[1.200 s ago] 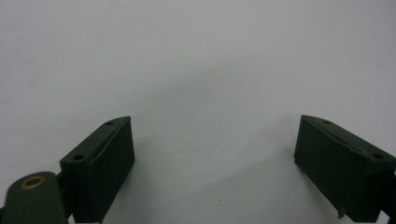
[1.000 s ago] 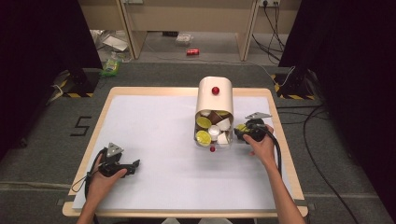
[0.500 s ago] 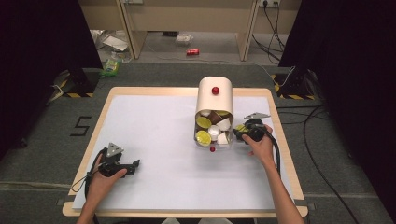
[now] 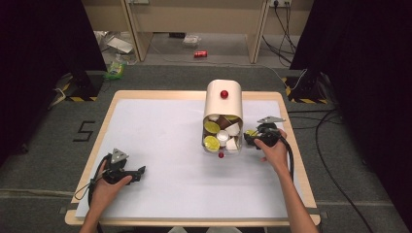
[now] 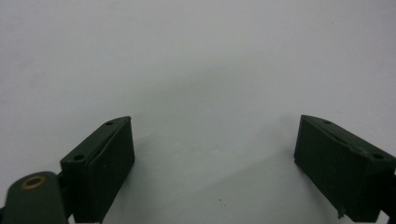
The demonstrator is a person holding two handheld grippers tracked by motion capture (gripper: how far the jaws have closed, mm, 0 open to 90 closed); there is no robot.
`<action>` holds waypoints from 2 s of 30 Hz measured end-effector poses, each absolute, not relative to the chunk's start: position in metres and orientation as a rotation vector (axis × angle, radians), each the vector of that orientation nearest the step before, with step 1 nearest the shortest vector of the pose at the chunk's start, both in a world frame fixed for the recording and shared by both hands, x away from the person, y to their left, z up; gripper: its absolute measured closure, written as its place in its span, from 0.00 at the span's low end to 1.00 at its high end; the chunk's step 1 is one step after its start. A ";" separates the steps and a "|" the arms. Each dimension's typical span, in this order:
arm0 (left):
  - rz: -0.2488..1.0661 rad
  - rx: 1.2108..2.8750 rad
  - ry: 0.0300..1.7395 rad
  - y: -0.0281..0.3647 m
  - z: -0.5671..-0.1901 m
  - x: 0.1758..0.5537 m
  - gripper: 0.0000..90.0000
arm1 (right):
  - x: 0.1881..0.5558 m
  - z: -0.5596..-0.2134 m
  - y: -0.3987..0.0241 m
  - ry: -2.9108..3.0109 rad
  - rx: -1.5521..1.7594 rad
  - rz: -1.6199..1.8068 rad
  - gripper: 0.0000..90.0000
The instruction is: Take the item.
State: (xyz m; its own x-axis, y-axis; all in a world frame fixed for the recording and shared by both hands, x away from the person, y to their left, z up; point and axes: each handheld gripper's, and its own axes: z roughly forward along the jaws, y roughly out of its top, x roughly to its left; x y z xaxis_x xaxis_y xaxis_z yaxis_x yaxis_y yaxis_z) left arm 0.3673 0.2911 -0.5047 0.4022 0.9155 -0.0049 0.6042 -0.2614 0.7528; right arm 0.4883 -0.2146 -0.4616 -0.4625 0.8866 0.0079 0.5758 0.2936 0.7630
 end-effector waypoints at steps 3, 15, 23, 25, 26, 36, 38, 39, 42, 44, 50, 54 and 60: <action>0.581 1.976 1.294 0.291 -0.505 0.367 0.13 | 0.484 -0.458 -0.216 2.155 1.298 1.004 0.28; 0.579 1.974 1.295 0.291 -0.505 0.367 0.13 | 0.471 -0.454 -0.226 2.156 1.304 1.035 0.24; 0.579 1.975 1.294 0.291 -0.505 0.367 0.13 | 0.461 -0.446 -0.229 2.136 1.302 1.053 0.21; 0.579 1.975 1.293 0.291 -0.505 0.367 0.13 | 0.459 -0.445 -0.229 2.138 1.296 1.054 0.21; 0.579 1.975 1.293 0.291 -0.505 0.367 0.13 | 0.456 -0.444 -0.230 2.138 1.294 1.055 0.20; 0.579 1.975 1.293 0.291 -0.505 0.367 0.13 | 0.439 -0.441 -0.237 2.150 1.288 1.057 0.20; 0.579 1.975 1.293 0.291 -0.505 0.367 0.13 | 0.436 -0.442 -0.238 2.157 1.291 1.051 0.20; 0.580 1.975 1.292 0.291 -0.505 0.367 0.13 | 0.435 -0.443 -0.239 2.157 1.290 1.048 0.20; 0.579 1.974 1.292 0.291 -0.505 0.367 0.13 | 0.432 -0.444 -0.241 2.158 1.296 1.043 0.20; 0.579 1.975 1.292 0.291 -0.505 0.367 0.13 | 0.428 -0.446 -0.242 2.163 1.292 1.039 0.20; 0.581 1.975 1.292 0.291 -0.505 0.367 0.13 | 0.418 -0.451 -0.241 2.184 1.274 1.031 0.20; 0.581 1.975 1.291 0.291 -0.505 0.367 0.13 | 0.413 -0.454 -0.241 2.192 1.267 1.025 0.20; 0.581 1.975 1.291 0.291 -0.505 0.367 0.13 | 0.407 -0.461 -0.243 2.203 1.273 1.012 0.20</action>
State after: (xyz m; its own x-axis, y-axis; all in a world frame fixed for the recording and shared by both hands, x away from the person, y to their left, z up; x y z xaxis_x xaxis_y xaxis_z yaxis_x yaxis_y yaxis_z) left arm 0.3670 0.2910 -0.5047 0.4031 0.9152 -0.0053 0.6026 -0.2610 0.7541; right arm 0.4071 -0.2427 -0.4611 -0.5046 0.8633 0.0140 0.5729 0.3226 0.7534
